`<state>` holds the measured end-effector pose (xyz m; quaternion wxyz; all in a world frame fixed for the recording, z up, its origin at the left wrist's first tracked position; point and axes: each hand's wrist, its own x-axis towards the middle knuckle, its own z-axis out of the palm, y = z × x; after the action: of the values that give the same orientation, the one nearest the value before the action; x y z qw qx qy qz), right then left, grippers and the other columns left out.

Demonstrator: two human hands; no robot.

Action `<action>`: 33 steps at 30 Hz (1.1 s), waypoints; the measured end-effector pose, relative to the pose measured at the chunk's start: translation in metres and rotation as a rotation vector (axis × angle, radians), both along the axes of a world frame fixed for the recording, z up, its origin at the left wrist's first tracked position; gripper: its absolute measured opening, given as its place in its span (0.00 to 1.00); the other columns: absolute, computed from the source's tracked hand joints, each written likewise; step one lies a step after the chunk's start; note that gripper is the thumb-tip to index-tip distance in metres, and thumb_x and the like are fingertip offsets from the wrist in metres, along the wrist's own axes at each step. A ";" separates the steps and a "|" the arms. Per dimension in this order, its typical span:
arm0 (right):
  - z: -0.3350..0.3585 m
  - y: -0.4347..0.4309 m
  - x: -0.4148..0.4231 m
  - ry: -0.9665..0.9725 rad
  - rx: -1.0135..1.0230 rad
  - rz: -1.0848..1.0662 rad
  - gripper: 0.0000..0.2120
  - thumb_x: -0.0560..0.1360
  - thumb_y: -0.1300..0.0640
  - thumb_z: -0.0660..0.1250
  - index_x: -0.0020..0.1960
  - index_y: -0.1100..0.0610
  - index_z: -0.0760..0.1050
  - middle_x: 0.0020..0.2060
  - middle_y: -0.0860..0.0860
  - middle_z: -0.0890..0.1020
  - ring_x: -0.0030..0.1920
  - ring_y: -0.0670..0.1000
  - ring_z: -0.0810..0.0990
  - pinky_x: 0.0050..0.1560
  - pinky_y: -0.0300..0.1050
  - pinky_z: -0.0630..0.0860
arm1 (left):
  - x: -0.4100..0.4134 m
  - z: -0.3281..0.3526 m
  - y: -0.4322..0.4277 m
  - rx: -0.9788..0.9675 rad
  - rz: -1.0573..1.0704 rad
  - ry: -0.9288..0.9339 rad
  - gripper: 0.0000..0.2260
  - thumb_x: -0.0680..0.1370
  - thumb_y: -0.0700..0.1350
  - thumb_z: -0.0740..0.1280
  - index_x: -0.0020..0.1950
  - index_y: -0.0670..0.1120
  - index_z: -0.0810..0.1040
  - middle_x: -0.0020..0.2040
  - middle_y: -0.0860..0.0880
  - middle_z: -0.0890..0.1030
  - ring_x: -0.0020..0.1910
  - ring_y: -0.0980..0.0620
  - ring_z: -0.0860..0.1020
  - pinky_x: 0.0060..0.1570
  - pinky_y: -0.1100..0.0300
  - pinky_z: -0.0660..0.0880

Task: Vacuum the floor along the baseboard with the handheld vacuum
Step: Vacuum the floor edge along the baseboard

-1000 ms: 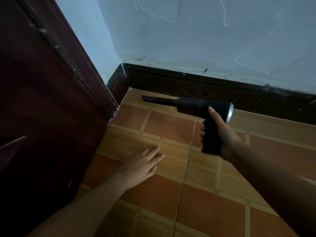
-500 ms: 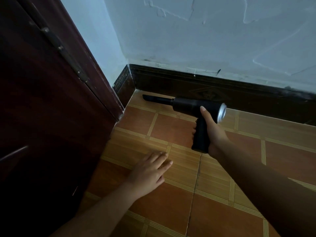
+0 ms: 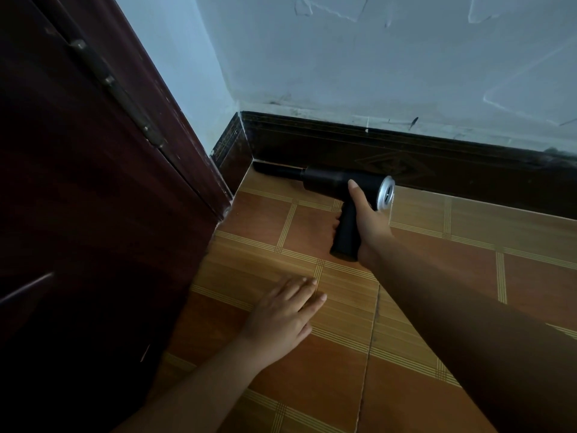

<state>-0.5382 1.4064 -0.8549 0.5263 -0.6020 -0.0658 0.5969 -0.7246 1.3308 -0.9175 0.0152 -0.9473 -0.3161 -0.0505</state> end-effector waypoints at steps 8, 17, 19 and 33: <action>-0.003 -0.005 0.002 0.031 -0.035 0.072 0.21 0.71 0.42 0.69 0.48 0.60 0.75 0.33 0.54 0.77 0.30 0.50 0.77 0.31 0.41 0.76 | 0.000 0.001 -0.001 -0.031 0.009 0.033 0.25 0.64 0.52 0.77 0.59 0.50 0.80 0.59 0.48 0.80 0.59 0.49 0.78 0.59 0.51 0.72; 0.001 -0.016 0.011 0.032 -0.067 0.165 0.23 0.71 0.42 0.69 0.53 0.60 0.75 0.31 0.53 0.78 0.29 0.50 0.77 0.31 0.42 0.75 | 0.003 0.005 -0.005 -0.016 0.039 0.070 0.18 0.72 0.52 0.63 0.60 0.50 0.79 0.60 0.47 0.80 0.60 0.49 0.78 0.63 0.47 0.65; 0.001 -0.018 0.013 0.042 -0.065 0.187 0.23 0.71 0.42 0.69 0.55 0.60 0.74 0.31 0.52 0.78 0.28 0.49 0.77 0.31 0.42 0.75 | 0.005 0.008 -0.005 -0.065 0.055 0.105 0.21 0.73 0.52 0.54 0.61 0.50 0.79 0.60 0.47 0.80 0.60 0.49 0.77 0.64 0.47 0.65; 0.003 -0.001 0.014 0.021 -0.035 0.089 0.20 0.70 0.43 0.70 0.50 0.59 0.74 0.31 0.53 0.78 0.27 0.49 0.77 0.28 0.40 0.75 | 0.002 0.006 -0.005 -0.127 0.081 0.072 0.20 0.73 0.50 0.55 0.62 0.50 0.78 0.63 0.48 0.78 0.63 0.50 0.75 0.64 0.51 0.68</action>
<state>-0.5237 1.4057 -0.8517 0.4893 -0.6012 -0.0764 0.6271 -0.7221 1.3256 -0.9115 -0.0317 -0.9339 -0.3561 0.0045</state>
